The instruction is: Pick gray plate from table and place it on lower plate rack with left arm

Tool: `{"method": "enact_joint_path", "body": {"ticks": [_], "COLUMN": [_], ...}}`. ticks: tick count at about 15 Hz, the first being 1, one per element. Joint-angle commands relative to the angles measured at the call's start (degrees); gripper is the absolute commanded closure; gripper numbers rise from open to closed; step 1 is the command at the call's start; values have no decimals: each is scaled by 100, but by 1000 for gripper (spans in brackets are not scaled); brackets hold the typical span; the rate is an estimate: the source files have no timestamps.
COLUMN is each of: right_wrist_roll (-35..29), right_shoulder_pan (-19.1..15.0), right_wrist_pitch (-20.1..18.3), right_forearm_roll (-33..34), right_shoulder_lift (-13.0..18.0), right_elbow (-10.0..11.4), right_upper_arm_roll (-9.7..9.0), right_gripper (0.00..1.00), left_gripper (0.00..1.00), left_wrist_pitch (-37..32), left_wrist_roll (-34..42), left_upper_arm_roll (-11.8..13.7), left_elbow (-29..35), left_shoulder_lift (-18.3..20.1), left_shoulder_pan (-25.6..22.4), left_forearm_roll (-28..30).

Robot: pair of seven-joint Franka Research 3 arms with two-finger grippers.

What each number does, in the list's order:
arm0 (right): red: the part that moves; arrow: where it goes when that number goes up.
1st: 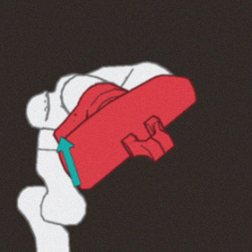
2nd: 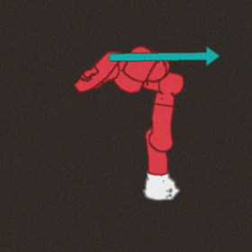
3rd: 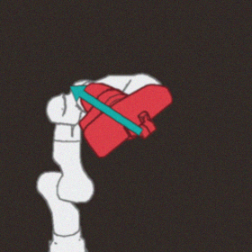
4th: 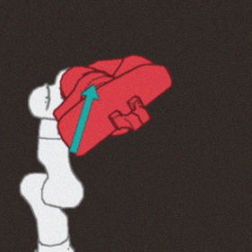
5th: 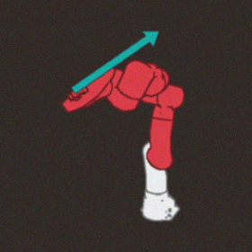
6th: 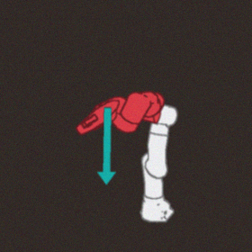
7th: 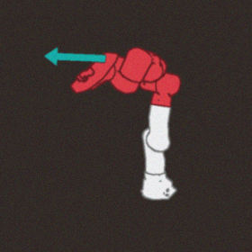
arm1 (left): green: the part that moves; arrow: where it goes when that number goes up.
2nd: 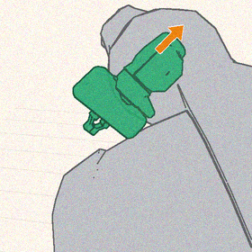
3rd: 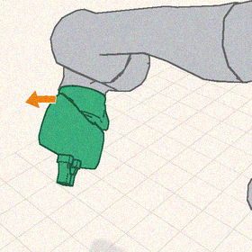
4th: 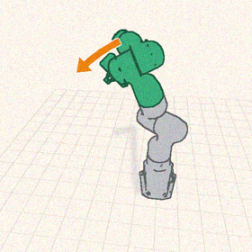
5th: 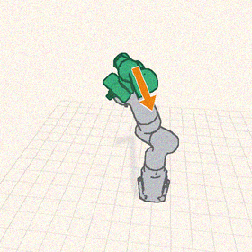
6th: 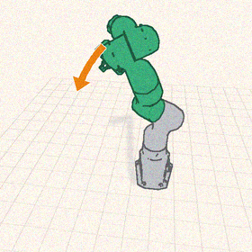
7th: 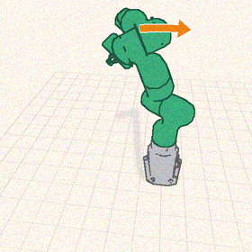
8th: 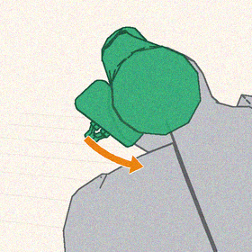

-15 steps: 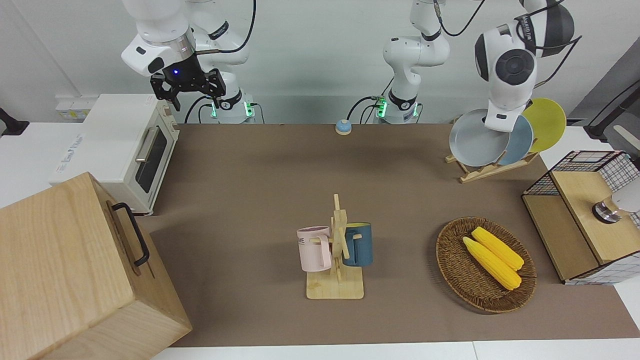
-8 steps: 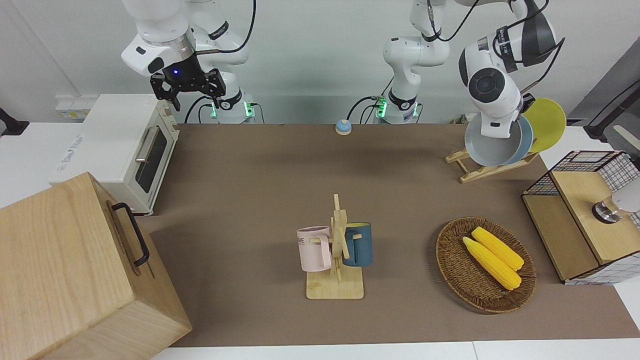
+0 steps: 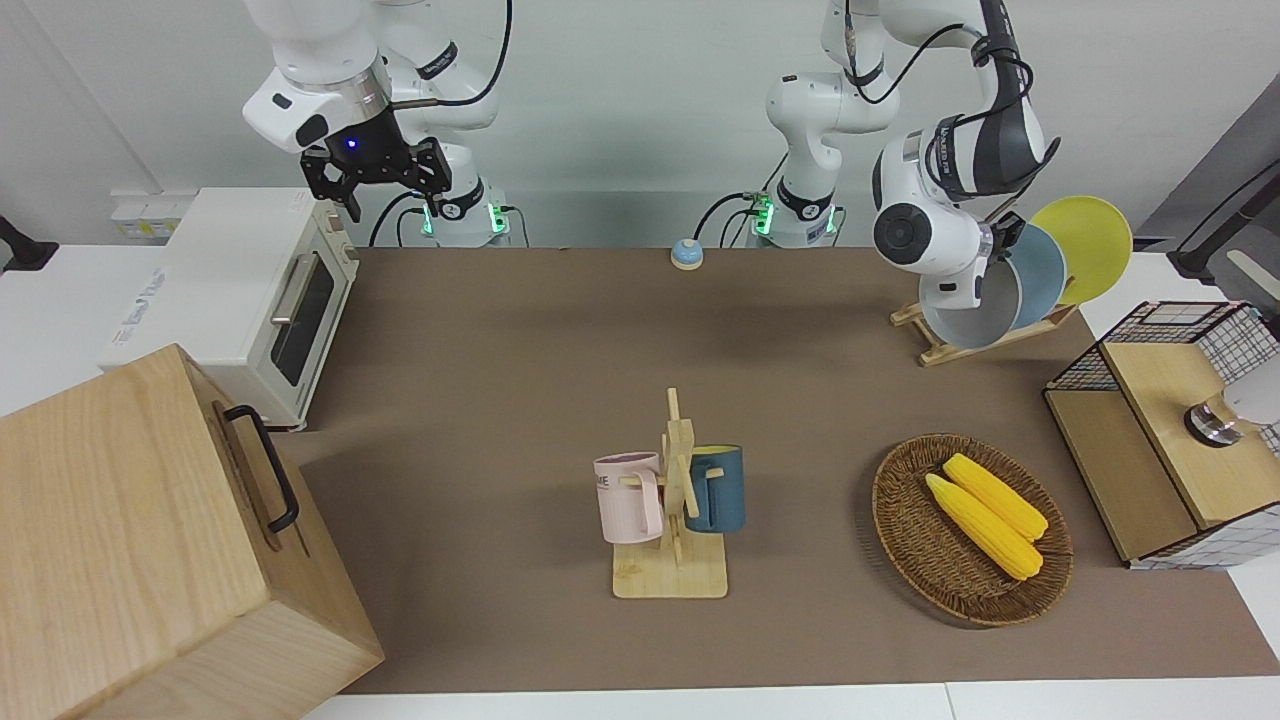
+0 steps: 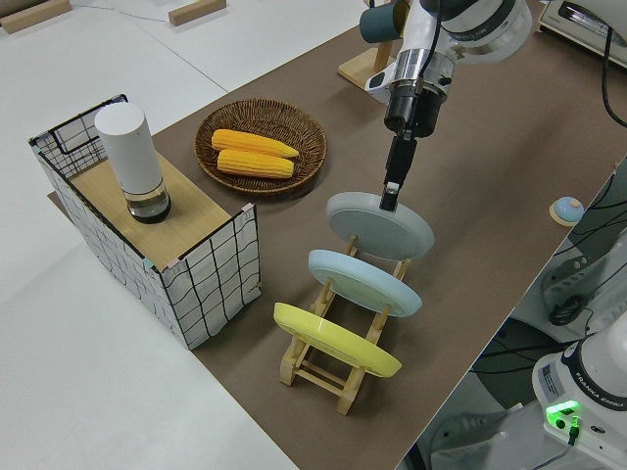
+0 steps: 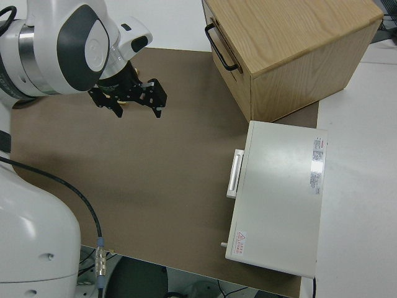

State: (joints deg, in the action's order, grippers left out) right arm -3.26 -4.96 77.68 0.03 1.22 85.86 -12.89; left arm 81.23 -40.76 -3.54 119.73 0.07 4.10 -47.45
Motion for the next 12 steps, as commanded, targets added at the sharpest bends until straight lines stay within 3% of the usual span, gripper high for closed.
{"method": "enact_joint_path", "body": {"ticks": [1, 3, 5, 6, 7, 9, 10, 12], "right_wrist_roll": [19, 19, 19, 19, 19, 19, 19, 19], "right_shoulder_pan": [-85, -84, -85, -76, -84, -85, -85, -85], "right_wrist_pitch": [-87, -87, -87, -87, -87, -87, -87, -87], "right_forearm_roll": [-20, -20, -20, -20, -20, -20, -20, -12], "right_shoulder_lift": [27, 27, 27, 27, 27, 27, 27, 27], "right_elbow": [-35, -35, -35, -35, -35, -35, -35, -35], "right_upper_arm_roll": [-38, -38, -38, -38, -38, -38, -38, -38], "right_gripper": [11, 13, 11, 11, 13, 11, 13, 13], "left_gripper": [1000, 963, 726, 412, 384, 79, 9, 7], "left_wrist_pitch": [-64, -64, -64, -64, -55, -37, -2, 51], "left_wrist_roll": [-492, -555, -547, -555, -538, -433, -371, -196], "left_upper_arm_roll": [-138, -199, -217, -217, -217, -217, -217, -217], "left_elbow": [59, 59, 59, 59, 59, 33, -20, -230], "left_shoulder_lift": [-157, -201, -192, -183, -192, -175, -166, -105], "left_shoulder_pan": [30, 30, 21, 21, 21, 21, 21, 12], "left_forearm_roll": [-89, -72, 77, 147, 200, 340, 454, 823]}}
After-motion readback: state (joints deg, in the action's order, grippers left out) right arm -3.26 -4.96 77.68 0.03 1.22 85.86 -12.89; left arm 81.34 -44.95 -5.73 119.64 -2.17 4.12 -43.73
